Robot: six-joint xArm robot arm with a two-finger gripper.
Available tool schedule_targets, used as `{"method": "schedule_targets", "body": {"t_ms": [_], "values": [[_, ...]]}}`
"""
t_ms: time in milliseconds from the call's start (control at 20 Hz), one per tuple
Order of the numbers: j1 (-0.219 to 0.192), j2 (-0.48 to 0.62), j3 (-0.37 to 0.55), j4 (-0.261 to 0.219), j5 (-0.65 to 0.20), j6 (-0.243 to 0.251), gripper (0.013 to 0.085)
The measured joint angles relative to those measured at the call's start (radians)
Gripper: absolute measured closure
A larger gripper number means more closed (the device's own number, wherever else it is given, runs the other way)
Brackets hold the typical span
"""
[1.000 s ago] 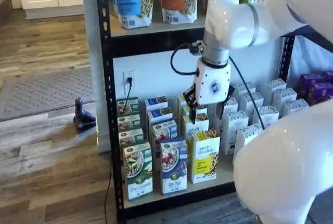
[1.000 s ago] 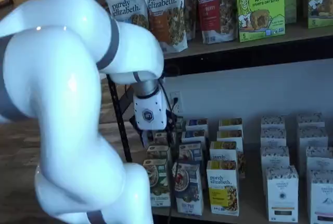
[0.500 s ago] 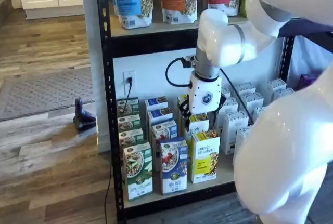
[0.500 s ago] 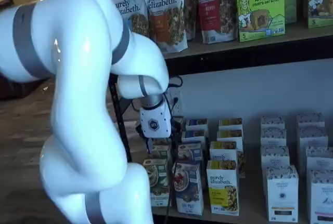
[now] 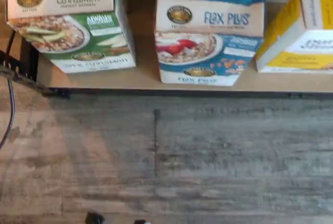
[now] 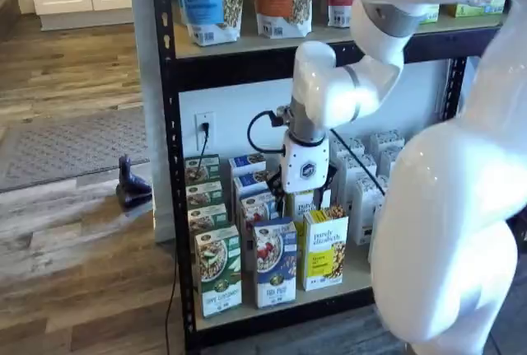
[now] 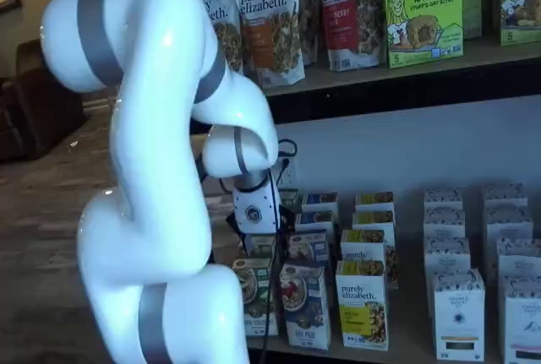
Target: Pick up the blue and white box that is on the bottom shelf, the second box from the left
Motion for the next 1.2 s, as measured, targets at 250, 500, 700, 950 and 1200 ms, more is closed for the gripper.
{"method": "schedule_targets", "body": {"t_ms": [250,500,700,950,1200], "values": [[0.020,0.171,-0.097,-0.023,-0.083,0.041,0.0130],[0.008,0.297,-0.176,-0.130,-0.108,0.130,0.0130],[0.002,0.369,-0.228,-0.126,-0.123,0.120,0.0130],[0.001,0.450,-0.292,-0.121,-0.125,0.114,0.0130],[-0.005,0.532,-0.367,-0.081,-0.115,0.071,0.0130]]}}
